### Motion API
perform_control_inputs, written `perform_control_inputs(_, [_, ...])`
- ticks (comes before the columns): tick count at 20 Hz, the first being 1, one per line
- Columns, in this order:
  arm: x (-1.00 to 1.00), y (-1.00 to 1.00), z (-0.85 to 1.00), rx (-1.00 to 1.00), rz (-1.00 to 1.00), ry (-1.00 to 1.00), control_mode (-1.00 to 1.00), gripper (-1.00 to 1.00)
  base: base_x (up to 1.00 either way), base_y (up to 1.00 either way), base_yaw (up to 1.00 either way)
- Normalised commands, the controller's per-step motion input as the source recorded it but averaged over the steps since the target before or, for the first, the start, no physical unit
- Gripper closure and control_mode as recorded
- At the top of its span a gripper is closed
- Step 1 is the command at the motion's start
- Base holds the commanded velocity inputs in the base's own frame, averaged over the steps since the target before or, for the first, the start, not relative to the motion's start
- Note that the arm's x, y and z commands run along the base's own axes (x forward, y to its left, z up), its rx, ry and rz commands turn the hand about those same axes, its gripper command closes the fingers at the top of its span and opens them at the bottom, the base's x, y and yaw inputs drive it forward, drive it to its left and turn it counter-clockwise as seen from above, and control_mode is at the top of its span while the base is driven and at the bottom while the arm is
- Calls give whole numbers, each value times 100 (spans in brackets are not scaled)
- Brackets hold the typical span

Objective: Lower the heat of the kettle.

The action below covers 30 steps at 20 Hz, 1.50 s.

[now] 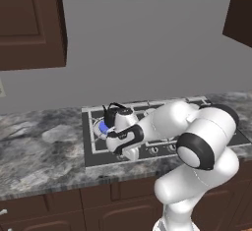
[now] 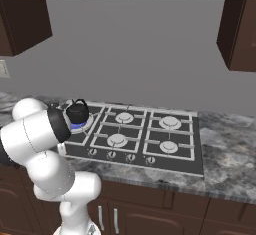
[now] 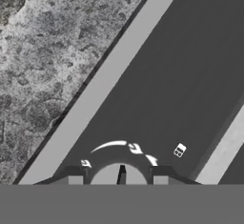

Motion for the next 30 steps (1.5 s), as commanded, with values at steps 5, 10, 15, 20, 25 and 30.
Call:
perform_control_inputs(5, [0,-14,0,9,-39,4,-100,100,0,0,0])
perform_control_inputs(10, [0,-2,0,4,-41,0,-100,100,0,0,0])
perform_control_inputs(15, [-3,0,0,2,-44,0,-100,100,0,0,0])
perform_control_inputs(20, [-1,0,0,5,-43,4,-100,100,0,0,0])
perform_control_inputs(25, [6,0,0,6,-37,14,-100,100,0,0,0])
perform_control_inputs(30, [7,0,1,8,-35,14,-100,100,0,0,0])
